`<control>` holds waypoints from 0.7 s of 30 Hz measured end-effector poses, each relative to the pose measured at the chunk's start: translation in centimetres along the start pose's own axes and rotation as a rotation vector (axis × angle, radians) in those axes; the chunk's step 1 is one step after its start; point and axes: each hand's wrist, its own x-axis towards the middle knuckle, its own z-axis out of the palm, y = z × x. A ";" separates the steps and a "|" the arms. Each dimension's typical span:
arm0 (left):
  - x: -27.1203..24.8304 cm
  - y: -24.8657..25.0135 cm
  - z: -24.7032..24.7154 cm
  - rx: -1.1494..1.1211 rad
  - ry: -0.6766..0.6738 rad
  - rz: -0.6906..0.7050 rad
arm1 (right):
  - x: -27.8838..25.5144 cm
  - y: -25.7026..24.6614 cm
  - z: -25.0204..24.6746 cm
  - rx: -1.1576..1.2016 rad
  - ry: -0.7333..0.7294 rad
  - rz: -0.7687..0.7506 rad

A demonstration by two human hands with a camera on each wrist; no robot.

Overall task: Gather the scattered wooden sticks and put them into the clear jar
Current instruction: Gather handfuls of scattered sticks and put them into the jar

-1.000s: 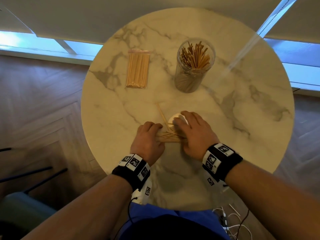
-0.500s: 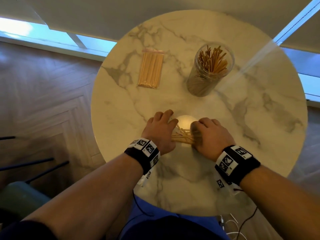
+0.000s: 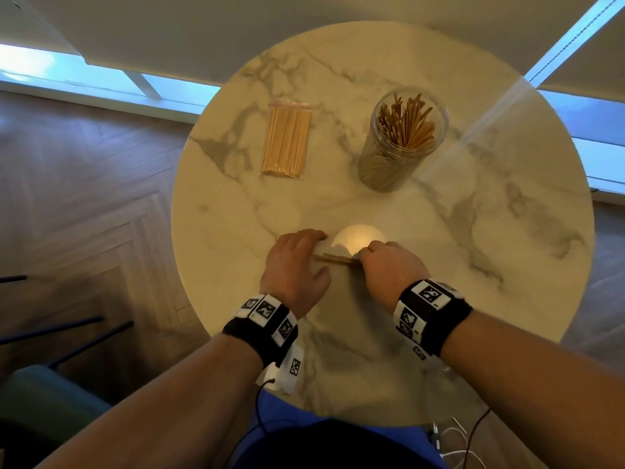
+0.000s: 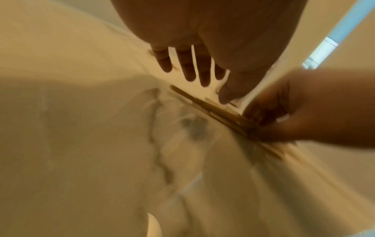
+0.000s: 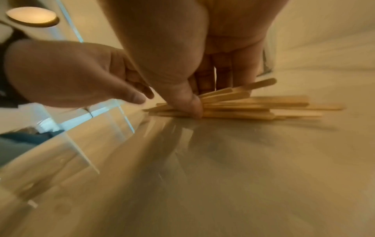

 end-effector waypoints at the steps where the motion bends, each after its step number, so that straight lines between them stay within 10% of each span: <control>1: -0.4 -0.3 -0.4 -0.080 0.074 -0.076 | -0.1 -0.1 0.1 -0.014 -0.007 -0.004; 7: -1.4 -0.2 -1.1 -0.584 0.153 -0.517 | 1.0 1.3 -0.9 0.099 -0.016 0.009; 15: 3.5 6.1 1.1 -1.304 -0.253 -0.622 | 0.1 2.5 -6.9 0.566 0.136 -0.046; 21: 5.8 8.9 0.0 -1.584 -0.122 -0.805 | 0.0 1.4 -7.8 0.699 0.101 -0.143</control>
